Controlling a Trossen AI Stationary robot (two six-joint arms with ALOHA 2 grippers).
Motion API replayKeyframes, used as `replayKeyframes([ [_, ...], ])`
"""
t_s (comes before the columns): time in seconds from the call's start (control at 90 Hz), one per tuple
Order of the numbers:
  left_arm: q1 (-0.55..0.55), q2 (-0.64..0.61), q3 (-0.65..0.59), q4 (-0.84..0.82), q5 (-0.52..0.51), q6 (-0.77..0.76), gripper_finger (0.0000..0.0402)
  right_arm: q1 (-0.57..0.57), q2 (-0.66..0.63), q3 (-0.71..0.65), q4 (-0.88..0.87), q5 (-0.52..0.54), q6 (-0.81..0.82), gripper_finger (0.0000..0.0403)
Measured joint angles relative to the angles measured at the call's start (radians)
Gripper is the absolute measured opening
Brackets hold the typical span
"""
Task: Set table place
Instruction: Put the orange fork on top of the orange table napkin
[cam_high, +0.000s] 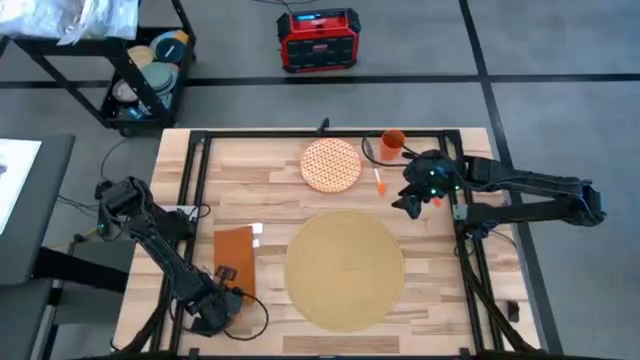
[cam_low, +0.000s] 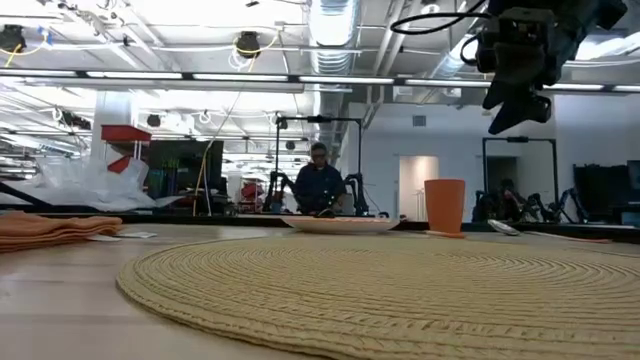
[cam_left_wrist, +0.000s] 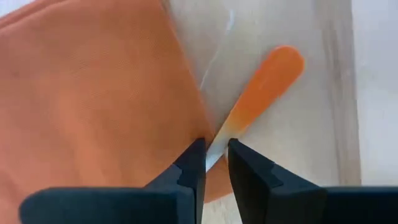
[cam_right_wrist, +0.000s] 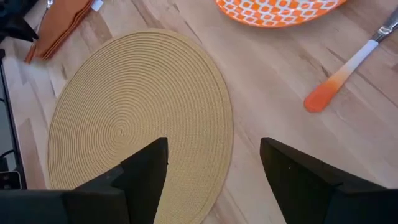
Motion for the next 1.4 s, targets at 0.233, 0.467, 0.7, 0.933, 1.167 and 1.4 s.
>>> replayKeyframes([
  [0.233,-0.002,-0.002,-0.016,0.022,0.001,0.112,0.0049,0.000,0.000,0.000,-0.007,0.000,0.000,0.0245],
  [0.467,0.001,0.000,-0.017,0.075,0.045,0.129,0.0006,0.000,0.000,0.000,-0.016,0.000,0.001,0.0245],
  [0.7,0.030,0.005,0.006,0.043,0.079,0.124,0.0000,-0.001,0.000,0.000,-0.035,0.008,0.001,0.0245],
  [0.933,0.064,0.005,0.113,-0.075,0.076,0.194,0.0000,-0.002,0.000,0.000,-0.035,0.061,0.000,0.0245],
  [1.167,0.102,0.005,0.207,-0.223,0.076,0.221,0.0000,-0.002,0.000,0.000,-0.036,0.079,-0.003,0.0245],
  [1.4,0.036,0.003,0.161,-0.489,0.080,0.116,0.0000,-0.002,0.000,0.000,-0.045,0.079,-0.051,0.0245],
])
